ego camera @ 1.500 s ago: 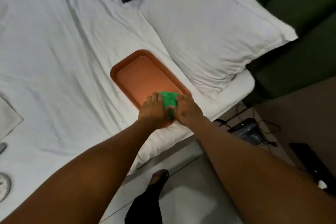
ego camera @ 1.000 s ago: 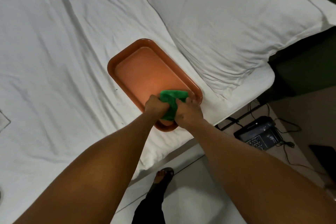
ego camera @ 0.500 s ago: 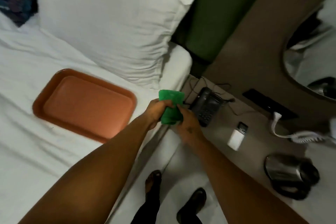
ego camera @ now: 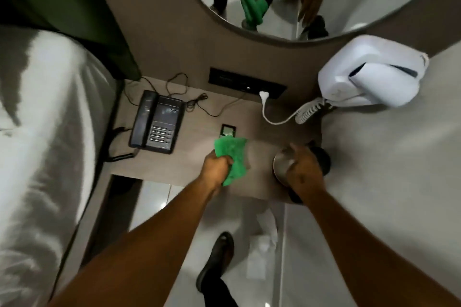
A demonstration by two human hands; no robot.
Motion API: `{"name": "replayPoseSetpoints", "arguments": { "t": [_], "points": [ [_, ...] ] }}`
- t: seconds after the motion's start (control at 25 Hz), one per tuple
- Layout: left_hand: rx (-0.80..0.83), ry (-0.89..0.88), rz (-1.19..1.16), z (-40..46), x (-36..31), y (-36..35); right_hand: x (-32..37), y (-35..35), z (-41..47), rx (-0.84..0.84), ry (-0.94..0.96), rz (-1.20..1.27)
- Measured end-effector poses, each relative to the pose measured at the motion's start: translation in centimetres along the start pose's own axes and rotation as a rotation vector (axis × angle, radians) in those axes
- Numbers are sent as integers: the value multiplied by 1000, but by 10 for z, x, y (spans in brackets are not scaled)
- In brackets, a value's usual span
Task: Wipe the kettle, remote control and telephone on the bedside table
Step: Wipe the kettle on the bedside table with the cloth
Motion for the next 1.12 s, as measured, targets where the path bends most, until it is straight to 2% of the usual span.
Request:
{"name": "replayPoseSetpoints", "arguments": {
  "t": [0.16, 0.24, 0.32, 0.44, 0.52, 0.56, 0.64, 0.76, 0.92, 1.04, 1.12],
  "points": [
    [-8, -49, 68, 39, 61, -53, -74, -12, 61, -106, 6, -202],
    [-25, -58, 119, 63, 79, -67, -93, -23, 81, -92, 11, -225],
    [4, -48, 139, 88, 94, -86, -103, -30, 93, -153, 58, -213],
    [181, 5, 5, 127, 123, -118, -108, -39, 93, -338, 177, -199],
    [326, 113, -224, 138, 139, -148, -113, -43, 93, -400, 211, -190],
    [341, 164, -330, 144, 142, -160, -115, -44, 95, -418, 224, -189],
    [289, 216, -342, 157, 138, -177, -115, -43, 96, -395, 223, -175],
    [267, 94, -258, 157, 135, -183, -112, -42, 97, -384, 211, -168],
    [186, -41, -230, 92, 171, -140, -113, -42, 96, -398, 195, -184],
    [164, 37, -174, 132, 166, -150, -113, -42, 94, -412, 199, -186],
    [226, 60, -180, 170, 142, -175, -114, -43, 95, -428, 204, -192]
  ]
}}
Point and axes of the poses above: each hand's wrist, its own z-axis towards the middle knuckle, its own y-axis out of the back of the hand, x = y × z, the point moved 5 cm from there along z, towards the middle knuckle, and after that the axes turned 11 degrees about -z, right-handed, at the moved point
